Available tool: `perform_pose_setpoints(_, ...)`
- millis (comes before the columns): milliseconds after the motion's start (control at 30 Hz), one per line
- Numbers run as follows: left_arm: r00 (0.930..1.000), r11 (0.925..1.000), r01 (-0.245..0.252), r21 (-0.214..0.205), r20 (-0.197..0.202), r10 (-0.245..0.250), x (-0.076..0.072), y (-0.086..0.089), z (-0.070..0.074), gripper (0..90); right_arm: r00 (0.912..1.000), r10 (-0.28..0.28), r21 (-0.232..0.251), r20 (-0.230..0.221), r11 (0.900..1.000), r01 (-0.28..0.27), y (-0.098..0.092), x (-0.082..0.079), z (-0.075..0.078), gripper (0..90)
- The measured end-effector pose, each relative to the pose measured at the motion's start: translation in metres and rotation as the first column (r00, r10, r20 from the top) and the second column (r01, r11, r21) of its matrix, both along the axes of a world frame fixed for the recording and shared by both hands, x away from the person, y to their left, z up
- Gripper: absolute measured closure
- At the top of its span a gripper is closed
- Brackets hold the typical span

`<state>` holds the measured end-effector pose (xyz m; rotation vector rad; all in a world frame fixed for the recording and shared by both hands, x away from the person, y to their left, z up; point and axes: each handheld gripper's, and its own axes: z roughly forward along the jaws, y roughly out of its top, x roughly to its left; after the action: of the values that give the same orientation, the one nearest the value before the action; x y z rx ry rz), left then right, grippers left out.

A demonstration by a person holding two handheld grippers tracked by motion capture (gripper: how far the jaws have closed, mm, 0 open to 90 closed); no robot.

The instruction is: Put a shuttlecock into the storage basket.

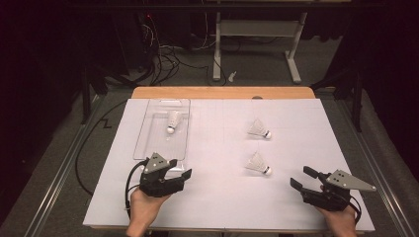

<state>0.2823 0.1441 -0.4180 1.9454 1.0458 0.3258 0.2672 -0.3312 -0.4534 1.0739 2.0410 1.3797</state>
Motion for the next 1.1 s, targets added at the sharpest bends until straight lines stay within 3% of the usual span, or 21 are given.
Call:
perform_pose_setpoints(133,0.9997,0.9999,0.012,0.0,-0.021,-0.012,0.006,-0.006,0.0,37.8,1.0,-0.005,0.003,-0.001,1.0,0.005,0.0,-0.001,0.0,31.9)
perform_pose_setpoints(733,0.9988,0.9985,0.047,0.029,-0.013,-0.047,0.016,-0.024,0.007,37.9,1.0,-0.001,-0.002,0.003,1.0,0.001,0.0,0.001,0.0,31.9)
perform_pose_setpoints(867,0.9991,0.9991,0.043,0.0,0.003,-0.043,0.021,-0.022,0.011,37.8,0.9999,-0.011,0.002,-0.005,0.9999,0.011,0.001,0.003,0.0,31.9)
perform_pose_setpoints(933,0.9991,0.9991,0.039,-0.014,-0.015,-0.04,0.024,-0.022,0.009,37.9,0.9999,-0.014,0.003,0.0,0.9999,0.014,0.0,0.003,0.0,31.9)
perform_pose_setpoints(1100,0.9978,0.9979,0.065,0.0,-0.012,-0.065,0.026,-0.028,0.009,37.9,0.9997,-0.025,0.011,-0.003,0.9996,0.025,-0.001,0.004,0.0,31.9)
